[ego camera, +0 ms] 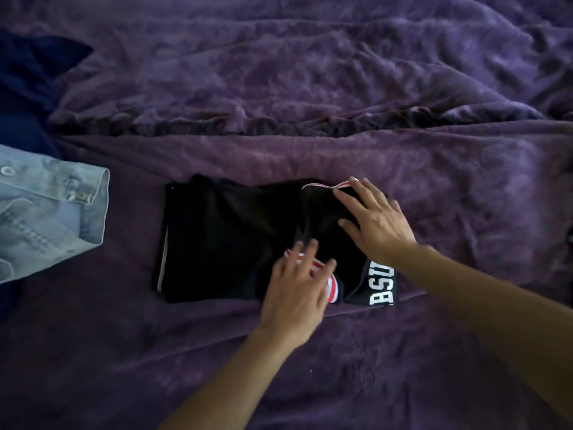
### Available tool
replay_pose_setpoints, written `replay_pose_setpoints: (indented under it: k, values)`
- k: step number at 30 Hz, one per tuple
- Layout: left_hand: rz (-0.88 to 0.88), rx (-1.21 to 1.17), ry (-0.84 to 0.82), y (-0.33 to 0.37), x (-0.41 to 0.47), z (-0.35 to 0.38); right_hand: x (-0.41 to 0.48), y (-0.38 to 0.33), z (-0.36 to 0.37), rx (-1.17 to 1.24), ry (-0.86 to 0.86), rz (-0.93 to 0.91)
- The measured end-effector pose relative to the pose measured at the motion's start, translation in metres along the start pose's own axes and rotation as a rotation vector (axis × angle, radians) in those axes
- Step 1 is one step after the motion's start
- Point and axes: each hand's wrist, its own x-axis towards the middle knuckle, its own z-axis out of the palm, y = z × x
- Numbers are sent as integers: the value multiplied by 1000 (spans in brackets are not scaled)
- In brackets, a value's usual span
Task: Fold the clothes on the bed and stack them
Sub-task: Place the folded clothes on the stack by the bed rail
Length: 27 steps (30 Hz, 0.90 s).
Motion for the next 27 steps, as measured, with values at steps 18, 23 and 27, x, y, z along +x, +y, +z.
replay_pose_setpoints:
  k: [18, 23, 27]
  values:
    - [18, 242, -483, -59, 80, 0, -57, 25, 24, 801, 4, 810]
    - [40, 217, -496, -78, 75, 15, -50, 8, 10, 1017, -17, 816]
    - [22, 79, -368, -91, 50, -14, -37, -47, -31, 879, 59, 712]
